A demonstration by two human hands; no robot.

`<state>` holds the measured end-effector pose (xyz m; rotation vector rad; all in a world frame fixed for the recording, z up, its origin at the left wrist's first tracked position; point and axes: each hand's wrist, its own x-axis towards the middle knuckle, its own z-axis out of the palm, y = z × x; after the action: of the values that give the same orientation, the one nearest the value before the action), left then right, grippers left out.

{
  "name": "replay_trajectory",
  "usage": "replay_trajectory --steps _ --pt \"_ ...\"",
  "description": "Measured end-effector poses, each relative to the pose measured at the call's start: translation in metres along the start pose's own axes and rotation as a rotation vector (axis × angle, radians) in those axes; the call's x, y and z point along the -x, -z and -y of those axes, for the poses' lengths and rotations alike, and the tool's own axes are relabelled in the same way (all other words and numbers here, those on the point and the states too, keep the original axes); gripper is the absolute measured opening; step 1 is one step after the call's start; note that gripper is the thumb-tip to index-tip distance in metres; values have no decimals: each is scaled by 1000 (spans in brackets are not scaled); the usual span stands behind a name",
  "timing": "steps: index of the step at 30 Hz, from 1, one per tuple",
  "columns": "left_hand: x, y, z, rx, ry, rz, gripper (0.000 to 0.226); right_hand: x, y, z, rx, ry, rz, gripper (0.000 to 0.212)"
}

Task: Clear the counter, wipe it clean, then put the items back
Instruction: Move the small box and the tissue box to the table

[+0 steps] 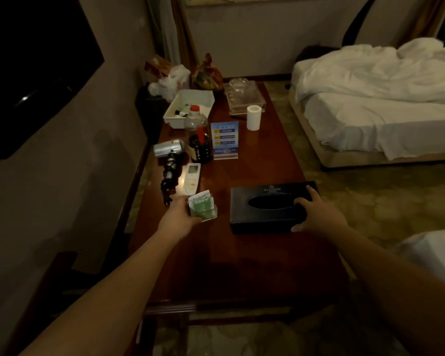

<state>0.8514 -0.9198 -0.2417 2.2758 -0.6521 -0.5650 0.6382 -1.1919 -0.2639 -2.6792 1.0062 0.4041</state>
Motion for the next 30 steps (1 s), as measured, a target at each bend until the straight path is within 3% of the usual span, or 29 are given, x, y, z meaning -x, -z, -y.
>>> replay_trajectory --steps 6,12,18,30 --pt "-73 -39 13 -94 1 8 52 -56 -10 -9 -19 -15 18 85" --pt "-120 -61 18 -150 22 6 68 -94 -16 -14 7 -44 -17 84" --pt "-154 -66 9 -576 -70 -164 64 -129 -7 -15 69 -100 1 85" --pt "-221 -67 10 -575 -79 -161 54 -186 2 -14 94 -93 6 88"
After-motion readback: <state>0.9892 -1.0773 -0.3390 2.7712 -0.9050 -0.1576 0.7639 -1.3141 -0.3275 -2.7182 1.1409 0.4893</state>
